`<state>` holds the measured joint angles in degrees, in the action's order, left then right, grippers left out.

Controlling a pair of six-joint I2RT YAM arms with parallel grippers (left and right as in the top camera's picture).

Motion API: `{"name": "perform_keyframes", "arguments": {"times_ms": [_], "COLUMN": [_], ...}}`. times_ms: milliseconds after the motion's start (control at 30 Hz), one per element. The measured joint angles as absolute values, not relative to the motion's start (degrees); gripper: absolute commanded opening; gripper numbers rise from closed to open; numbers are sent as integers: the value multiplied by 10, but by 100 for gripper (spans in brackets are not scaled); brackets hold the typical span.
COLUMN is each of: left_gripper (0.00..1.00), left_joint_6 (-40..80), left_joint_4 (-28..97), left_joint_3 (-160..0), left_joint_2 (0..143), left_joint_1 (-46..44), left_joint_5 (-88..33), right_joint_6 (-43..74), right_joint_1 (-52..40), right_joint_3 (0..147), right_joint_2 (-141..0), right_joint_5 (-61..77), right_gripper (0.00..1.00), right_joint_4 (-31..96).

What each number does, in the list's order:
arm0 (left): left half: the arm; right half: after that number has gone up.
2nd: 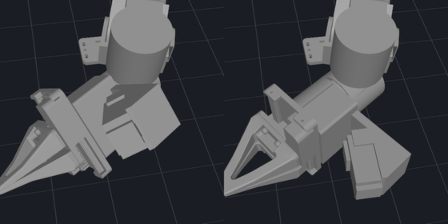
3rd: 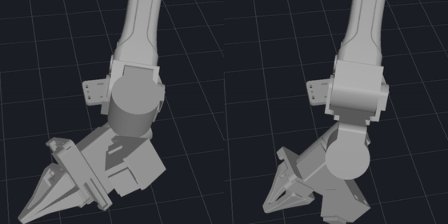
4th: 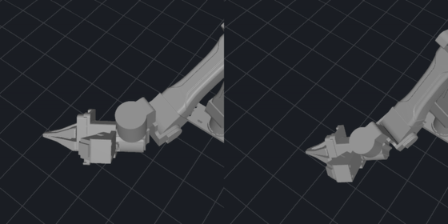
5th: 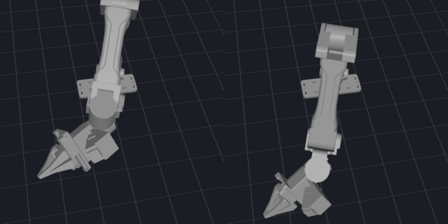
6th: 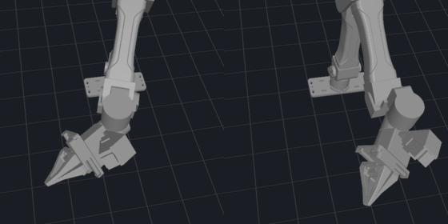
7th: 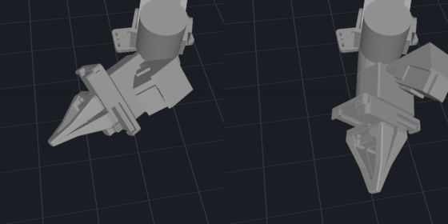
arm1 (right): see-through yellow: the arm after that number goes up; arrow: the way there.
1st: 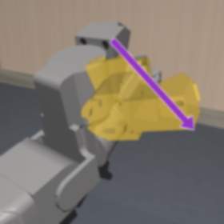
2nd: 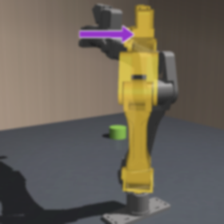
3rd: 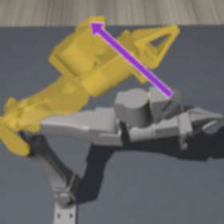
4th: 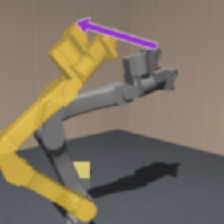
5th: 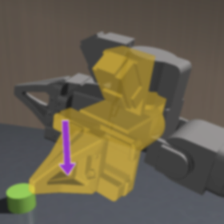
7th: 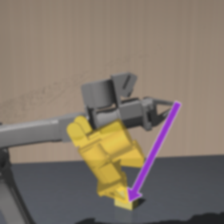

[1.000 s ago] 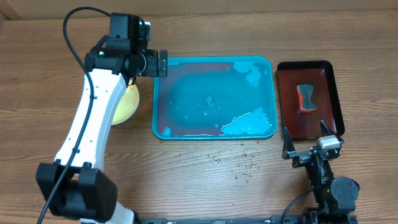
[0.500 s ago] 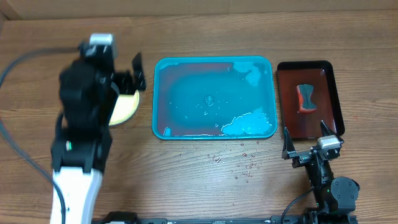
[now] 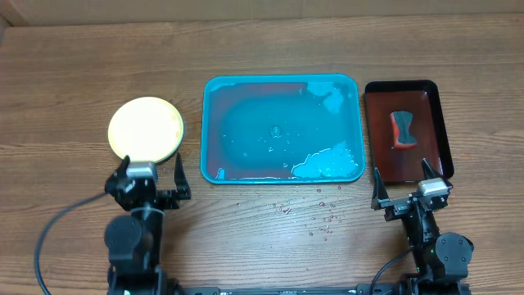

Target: Clean dirty plates on tray and stack at the side

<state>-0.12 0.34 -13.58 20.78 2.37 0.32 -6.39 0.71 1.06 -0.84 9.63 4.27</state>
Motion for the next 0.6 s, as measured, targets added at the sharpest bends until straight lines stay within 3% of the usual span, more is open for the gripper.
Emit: {"name": "perform_keyframes", "arguments": {"times_ms": [300, 600], "left_gripper": [100, 100], "left_joint_6": [-5, -26], "left_joint_4": [4, 45], "left_joint_3": [-16, -6], "left_joint_2": [36, 10], "left_joint_1": [24, 24], "left_joint_5": [11, 16], "right_joint_6": [-64, -64], "right_joint_1": [7, 7], "right_joint_3": [11, 11], "right_joint_2": [-8, -8], "right_joint_5": [96, 96], "right_gripper": [100, 100], "right_joint_4": [43, 43]}}
